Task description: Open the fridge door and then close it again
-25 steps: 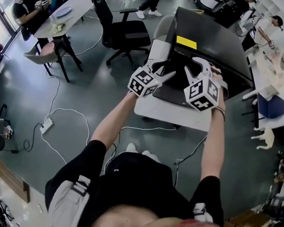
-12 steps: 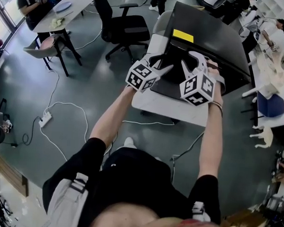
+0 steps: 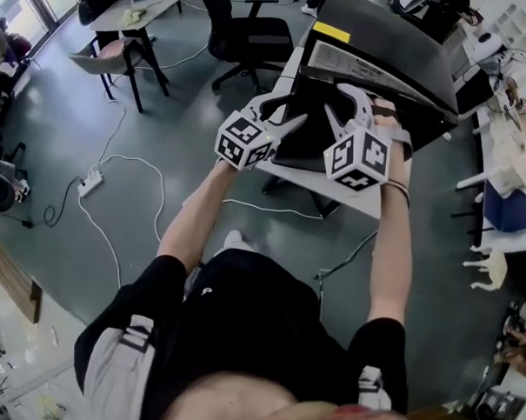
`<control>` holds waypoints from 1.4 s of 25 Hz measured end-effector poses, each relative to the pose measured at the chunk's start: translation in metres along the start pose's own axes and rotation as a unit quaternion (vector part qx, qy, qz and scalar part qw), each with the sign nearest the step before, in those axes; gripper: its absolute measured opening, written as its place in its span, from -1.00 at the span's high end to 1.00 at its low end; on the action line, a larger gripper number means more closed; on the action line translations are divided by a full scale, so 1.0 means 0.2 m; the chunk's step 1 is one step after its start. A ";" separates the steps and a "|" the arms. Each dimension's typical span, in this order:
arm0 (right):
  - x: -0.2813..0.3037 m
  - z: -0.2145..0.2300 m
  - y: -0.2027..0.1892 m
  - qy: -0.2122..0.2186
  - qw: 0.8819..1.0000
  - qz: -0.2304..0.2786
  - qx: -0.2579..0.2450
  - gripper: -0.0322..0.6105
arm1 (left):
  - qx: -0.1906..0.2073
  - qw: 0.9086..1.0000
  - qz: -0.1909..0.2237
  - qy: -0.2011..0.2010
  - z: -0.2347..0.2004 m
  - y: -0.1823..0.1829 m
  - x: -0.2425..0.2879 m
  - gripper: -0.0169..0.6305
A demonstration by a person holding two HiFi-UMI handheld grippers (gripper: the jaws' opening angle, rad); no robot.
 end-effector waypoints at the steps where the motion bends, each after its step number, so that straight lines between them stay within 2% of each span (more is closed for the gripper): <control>1: -0.06 -0.03 0.00 0.005 1.000 0.012 -0.006 0.58 | 0.003 1.000 -0.001 0.011 0.07 0.01 -0.04 0.33; 3: -0.18 -0.09 -0.02 0.015 0.999 0.038 -0.021 0.57 | 0.018 0.999 -0.007 0.036 0.22 0.04 -0.12 0.33; 7: -0.45 -0.20 -0.09 0.029 0.993 0.096 -0.054 0.56 | 0.077 0.992 -0.029 0.091 0.55 0.08 -0.23 0.33; 13: -0.83 -0.34 -0.23 0.038 0.988 0.127 -0.082 0.55 | 0.065 0.989 -0.017 0.133 1.04 0.15 -0.33 0.32; 16: -0.99 -0.38 -0.32 0.034 0.987 0.131 -0.090 0.54 | 0.068 0.988 -0.026 0.140 1.27 0.19 -0.34 0.32; 19: -1.13 -0.42 -0.41 0.033 0.985 0.136 -0.097 0.53 | 0.054 0.986 -0.039 0.150 1.48 0.22 -0.33 0.32; 22: -1.26 -0.42 -0.50 0.027 0.985 0.136 -0.107 0.52 | 0.052 0.987 -0.040 0.145 1.65 0.26 -0.30 0.33; 31: -1.51 -0.41 -0.75 0.005 0.983 0.113 -0.144 0.52 | 0.043 0.994 -0.026 0.094 2.03 0.33 -0.18 0.33; 33: -1.54 -0.40 -0.78 -0.004 0.986 0.100 -0.136 0.52 | 0.047 0.996 -0.027 0.075 2.06 0.34 -0.17 0.33; 35: -1.58 -0.39 -0.83 -0.019 0.991 0.089 -0.102 0.49 | 0.058 0.997 -0.032 0.050 2.09 0.37 -0.16 0.34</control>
Point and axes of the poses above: the fingertips, and each gripper's own axes: x forward along the fingers, z to its right, y out of its top, the point moved 4 cm from there along -x, backward along the fingers, and after that the axes turned 11 degrees about x, right-handed, at the moved point
